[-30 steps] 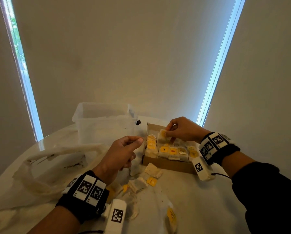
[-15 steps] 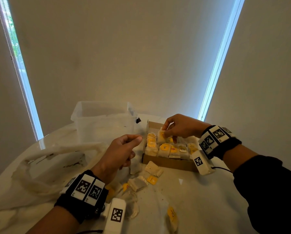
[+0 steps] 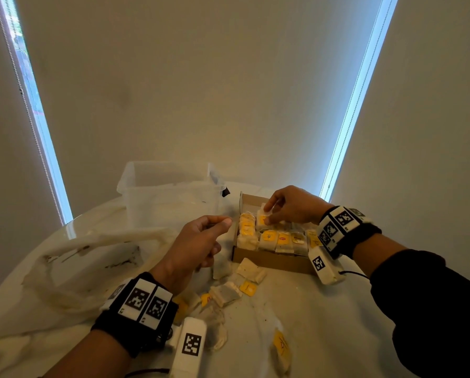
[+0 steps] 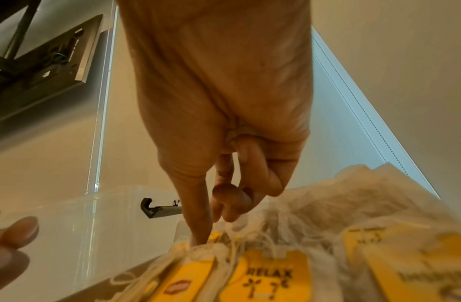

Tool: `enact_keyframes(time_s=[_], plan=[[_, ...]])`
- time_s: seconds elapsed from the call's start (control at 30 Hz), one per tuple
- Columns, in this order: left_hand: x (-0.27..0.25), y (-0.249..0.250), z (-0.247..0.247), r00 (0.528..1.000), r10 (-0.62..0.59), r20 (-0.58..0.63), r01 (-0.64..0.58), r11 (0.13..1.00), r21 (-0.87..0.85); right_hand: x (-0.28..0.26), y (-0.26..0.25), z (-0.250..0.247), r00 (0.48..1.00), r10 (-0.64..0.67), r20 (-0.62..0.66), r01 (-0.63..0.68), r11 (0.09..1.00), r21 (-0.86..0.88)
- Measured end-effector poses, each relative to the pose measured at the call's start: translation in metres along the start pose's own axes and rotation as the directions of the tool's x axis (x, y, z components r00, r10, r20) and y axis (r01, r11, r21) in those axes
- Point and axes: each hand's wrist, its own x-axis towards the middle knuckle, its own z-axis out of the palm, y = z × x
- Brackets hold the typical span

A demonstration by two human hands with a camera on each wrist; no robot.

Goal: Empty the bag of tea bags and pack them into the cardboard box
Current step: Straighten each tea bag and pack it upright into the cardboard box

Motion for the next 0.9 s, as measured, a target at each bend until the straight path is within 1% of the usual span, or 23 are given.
enact_keyframes(time_s=[0.13, 0.2, 0.27, 0.33, 0.4, 0.47, 0.53, 0.63, 0.77, 0.83, 0.9], plan=[[0.002, -0.002, -0.001, 1.000, 0.000, -0.003, 0.000, 1.000, -0.011, -0.003, -0.001, 0.001, 0.996, -0.055, -0.065, 0.054, 0.998, -0.029], [0.003, -0.003, -0.002, 1.000, -0.002, 0.000, 0.002, 1.000, -0.013, -0.005, -0.003, -0.002, 0.988, -0.088, -0.125, 0.082, 0.995, -0.048], [0.003, -0.004, -0.002, 1.000, -0.003, -0.004, 0.003, 1.000, -0.016, -0.007, -0.003, -0.009, 0.982, -0.090, -0.165, 0.084, 0.996, -0.042], [0.003, -0.003, -0.002, 1.000, 0.000, -0.007, -0.001, 1.000, -0.022, -0.008, -0.002, -0.016, 0.991, -0.053, -0.125, 0.047, 0.998, -0.052], [0.003, -0.002, 0.000, 1.000, 0.003, -0.008, -0.003, 1.000, -0.024, -0.009, 0.001, -0.018, 0.998, 0.008, -0.059, -0.015, 0.992, -0.124], [0.003, -0.002, 0.000, 1.000, 0.006, -0.006, -0.006, 1.000, -0.025, -0.009, 0.006, -0.015, 0.997, 0.069, -0.032, -0.074, 0.979, -0.190], [0.004, -0.002, 0.000, 1.000, 0.006, -0.005, -0.006, 1.000, -0.027, -0.008, 0.010, -0.011, 0.994, 0.108, -0.018, -0.109, 0.971, -0.211], [0.004, -0.002, 0.000, 1.000, 0.003, -0.010, -0.004, 1.000, -0.029, -0.005, 0.012, -0.005, 0.992, 0.124, -0.005, -0.122, 0.969, -0.216], [0.003, -0.001, 0.000, 1.000, -0.003, -0.016, 0.003, 1.000, -0.019, -0.004, 0.013, -0.003, 0.993, 0.114, -0.014, -0.115, 0.976, -0.183], [0.002, 0.000, 0.000, 1.000, -0.005, -0.018, 0.004, 1.000, -0.019, -0.005, 0.014, -0.005, 0.993, 0.112, -0.030, -0.115, 0.981, -0.157], [0.002, 0.001, 0.001, 1.000, -0.006, -0.019, 0.006, 1.000, -0.021, -0.007, 0.014, -0.009, 0.991, 0.114, -0.073, -0.124, 0.982, -0.146]])
